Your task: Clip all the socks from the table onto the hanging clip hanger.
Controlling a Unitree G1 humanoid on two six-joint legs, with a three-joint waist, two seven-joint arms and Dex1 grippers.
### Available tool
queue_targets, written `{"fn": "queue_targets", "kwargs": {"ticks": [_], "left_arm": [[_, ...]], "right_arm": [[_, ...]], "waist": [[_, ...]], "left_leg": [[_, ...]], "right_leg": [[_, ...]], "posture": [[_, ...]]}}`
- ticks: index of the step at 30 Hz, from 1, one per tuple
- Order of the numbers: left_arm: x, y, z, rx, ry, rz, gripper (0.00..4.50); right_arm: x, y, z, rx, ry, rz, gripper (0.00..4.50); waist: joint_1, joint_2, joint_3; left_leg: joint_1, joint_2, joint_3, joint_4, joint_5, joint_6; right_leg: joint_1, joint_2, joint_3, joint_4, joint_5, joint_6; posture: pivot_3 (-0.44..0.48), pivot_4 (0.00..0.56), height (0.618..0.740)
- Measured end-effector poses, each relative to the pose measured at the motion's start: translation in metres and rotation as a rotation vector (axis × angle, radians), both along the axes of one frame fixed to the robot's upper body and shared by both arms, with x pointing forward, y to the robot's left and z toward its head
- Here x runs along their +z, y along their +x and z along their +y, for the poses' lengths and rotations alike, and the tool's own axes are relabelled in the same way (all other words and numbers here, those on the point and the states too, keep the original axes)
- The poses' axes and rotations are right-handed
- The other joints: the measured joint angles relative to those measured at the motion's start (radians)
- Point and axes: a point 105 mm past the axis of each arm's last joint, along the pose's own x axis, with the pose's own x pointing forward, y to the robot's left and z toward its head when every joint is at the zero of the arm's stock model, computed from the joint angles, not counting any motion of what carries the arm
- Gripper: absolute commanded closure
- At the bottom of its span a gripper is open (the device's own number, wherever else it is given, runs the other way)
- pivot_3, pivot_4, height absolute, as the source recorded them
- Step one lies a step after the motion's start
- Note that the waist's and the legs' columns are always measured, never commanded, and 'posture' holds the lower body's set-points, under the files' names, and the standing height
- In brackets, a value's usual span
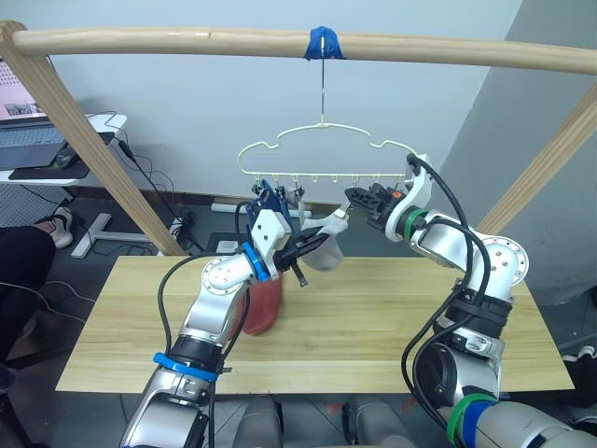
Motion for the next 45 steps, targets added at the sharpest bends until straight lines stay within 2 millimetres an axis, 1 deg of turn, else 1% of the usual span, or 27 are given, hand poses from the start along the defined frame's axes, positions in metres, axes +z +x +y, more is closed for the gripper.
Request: {"fn": "queue_targets", "kwargs": {"ticks": [7, 9, 10, 11, 12, 13, 16, 18, 19, 20, 22, 28, 31, 34, 38, 39, 40, 41, 43, 45], "left_arm": [[0.000, 0.000, 0.001, 0.005, -0.004, -0.014, 4.46], [0.000, 0.000, 0.001, 0.004, -0.005, -0.017, 4.50], [0.000, 0.000, 0.001, 0.004, -0.005, -0.017, 4.50], [0.000, 0.000, 0.001, 0.003, -0.006, -0.017, 4.50], [0.000, 0.000, 0.000, 0.002, -0.007, -0.017, 4.50], [0.000, 0.000, 0.000, 0.001, -0.008, -0.017, 4.50], [0.001, -0.001, -0.002, -0.006, -0.008, -0.020, 4.50], [0.001, -0.001, -0.003, -0.009, -0.010, -0.016, 3.99], [0.001, 0.000, -0.004, -0.011, -0.016, -0.004, 3.69], [0.000, 0.000, -0.004, -0.012, -0.019, 0.005, 3.48], [-0.001, 0.000, -0.006, -0.029, -0.039, 0.052, 2.88], [-0.005, -0.005, -0.009, -0.089, -0.062, 0.177, 1.03], [-0.015, -0.010, -0.002, -0.103, -0.054, 0.267, 0.11], [-0.019, -0.015, 0.008, -0.103, -0.053, 0.327, 0.05], [-0.010, -0.019, 0.027, -0.091, -0.071, 0.377, 0.05], [-0.006, -0.020, 0.033, -0.085, -0.082, 0.393, 0.00], [-0.002, -0.021, 0.039, -0.084, -0.090, 0.408, 0.00], [0.005, -0.022, 0.045, -0.078, -0.098, 0.415, 0.00], [0.018, -0.024, 0.052, -0.074, -0.113, 0.404, 0.00], [0.024, -0.028, 0.054, -0.081, -0.112, 0.405, 0.00]], "right_arm": [[0.000, -0.001, 0.003, 0.004, 0.006, 0.006, 4.49], [0.001, -0.002, 0.005, 0.013, 0.016, 0.005, 3.78], [0.002, -0.002, 0.006, 0.020, 0.023, 0.003, 3.61], [0.002, -0.003, 0.007, 0.025, 0.026, 0.001, 3.26], [0.003, -0.003, 0.008, 0.030, 0.026, 0.000, 2.80], [0.003, -0.004, 0.008, 0.034, 0.028, -0.001, 2.51], [-0.001, -0.005, 0.008, 0.039, 0.012, 0.004, 1.42], [-0.005, -0.006, 0.002, 0.037, -0.037, -0.002, 0.74], [-0.006, -0.008, -0.004, 0.041, -0.099, -0.031, 0.28], [-0.006, -0.010, -0.007, 0.043, -0.132, -0.048, 0.03], [-0.005, -0.016, -0.015, 0.054, -0.235, -0.115, 0.00], [-0.006, -0.035, -0.027, 0.092, -0.339, -0.217, 0.00], [-0.004, -0.043, -0.033, 0.076, -0.422, -0.298, 0.00], [-0.004, -0.045, -0.034, 0.043, -0.460, -0.357, 0.00], [-0.007, -0.043, -0.032, -0.029, -0.515, -0.435, 0.00], [-0.007, -0.042, -0.031, -0.052, -0.528, -0.462, 0.34], [-0.005, -0.040, -0.029, -0.083, -0.529, -0.490, 0.54], [-0.004, -0.039, -0.027, -0.112, -0.525, -0.512, 0.81], [-0.003, -0.035, -0.025, -0.158, -0.533, -0.544, 1.58], [-0.001, -0.032, -0.026, -0.201, -0.579, -0.595, 1.58]], "waist": [[-0.001, 0.000, 0.000], [-0.001, 0.000, 0.000], [-0.001, 0.000, 0.000], [-0.001, 0.000, 0.000], [-0.001, 0.000, 0.000], [-0.001, 0.000, 0.000], [-0.001, 0.000, 0.000], [0.000, 0.000, 0.000], [0.002, 0.000, 0.000], [0.001, 0.000, 0.000], [0.001, 0.000, 0.000], [-0.008, 0.000, 0.000], [-0.021, 0.000, 0.000], [-0.030, 0.000, 0.000], [-0.030, 0.000, 0.000], [-0.028, 0.000, 0.000], [-0.028, 0.000, 0.000], [-0.028, 0.000, 0.000], [-0.026, 0.000, 0.000], [-0.023, 0.000, 0.000]], "left_leg": [[0.000, 0.000, 0.000, 0.000, 0.000, 0.000], [0.000, 0.000, 0.000, 0.000, 0.000, 0.000], [0.000, 0.000, 0.000, 0.000, 0.000, 0.000], [0.000, 0.000, 0.000, 0.000, 0.000, 0.000], [0.000, 0.000, 0.000, 0.000, 0.000, 0.000], [0.000, 0.000, 0.000, 0.000, 0.000, 0.000], [0.000, 0.000, 0.000, 0.000, 0.000, 0.000], [0.000, 0.000, 0.000, 0.000, 0.000, 0.000], [-0.001, 0.000, 0.000, 0.000, 0.000, 0.000], [-0.001, 0.000, 0.000, 0.000, 0.000, 0.000], [-0.002, 0.000, 0.000, 0.000, 0.000, 0.000], [-0.002, 0.000, 0.000, -0.001, 0.000, 0.000], [-0.002, 0.000, 0.000, -0.001, 0.000, 0.000], [-0.001, 0.001, -0.001, 0.000, 0.000, 0.000], [-0.001, 0.001, -0.001, 0.000, 0.000, 0.000], [-0.001, 0.001, -0.001, 0.000, 0.000, 0.000], [-0.001, 0.001, -0.001, 0.000, 0.000, 0.000], [-0.001, 0.001, -0.001, 0.000, 0.000, 0.000], [-0.001, 0.001, -0.001, 0.000, 0.000, 0.000], [-0.001, 0.001, -0.001, 0.000, 0.000, 0.000]], "right_leg": [[0.000, 0.000, 0.000, 0.000, 0.000, 0.000], [0.000, 0.000, 0.000, 0.000, 0.000, 0.000], [0.000, 0.000, 0.000, 0.000, 0.000, 0.000], [0.000, 0.000, 0.000, 0.000, 0.000, 0.000], [0.000, 0.000, 0.000, 0.000, 0.000, 0.000], [0.000, 0.000, 0.000, 0.000, 0.000, 0.000], [0.000, 0.000, 0.000, 0.000, 0.000, 0.000], [0.000, 0.000, 0.000, 0.000, 0.000, 0.000], [-0.001, 0.000, 0.000, -0.001, 0.000, 0.000], [-0.001, 0.000, 0.000, -0.001, 0.000, 0.000], [-0.001, 0.000, 0.000, -0.002, 0.000, 0.000], [-0.001, 0.001, 0.000, -0.002, 0.000, 0.000], [-0.001, 0.001, 0.000, -0.002, -0.002, 0.004], [-0.001, 0.001, 0.000, -0.002, -0.002, 0.004], [-0.001, 0.001, 0.000, -0.002, -0.003, 0.005], [-0.001, 0.001, 0.000, -0.002, -0.003, 0.005], [-0.001, 0.001, 0.000, -0.002, -0.003, 0.005], [-0.001, 0.001, 0.000, -0.002, -0.003, 0.005], [-0.001, 0.001, 0.000, -0.002, -0.003, 0.005], [-0.001, 0.000, 0.000, -0.003, -0.003, 0.005]], "posture": [[-0.018, 0.127, 0.740], [-0.019, 0.127, 0.740], [-0.019, 0.126, 0.740], [-0.019, 0.126, 0.740], [-0.019, 0.126, 0.740], [-0.019, 0.126, 0.740], [-0.019, 0.126, 0.740], [-0.022, 0.123, 0.740], [-0.024, 0.122, 0.740], [-0.025, 0.122, 0.740], [-0.028, 0.121, 0.740], [-0.046, 0.123, 0.740], [-0.048, 0.120, 0.740], [-0.044, 0.120, 0.740], [-0.038, 0.120, 0.740], [-0.038, 0.120, 0.740], [-0.038, 0.120, 0.740], [-0.016, 0.121, 0.740], [-0.006, 0.121, 0.740], [-0.006, 0.121, 0.740]]}}
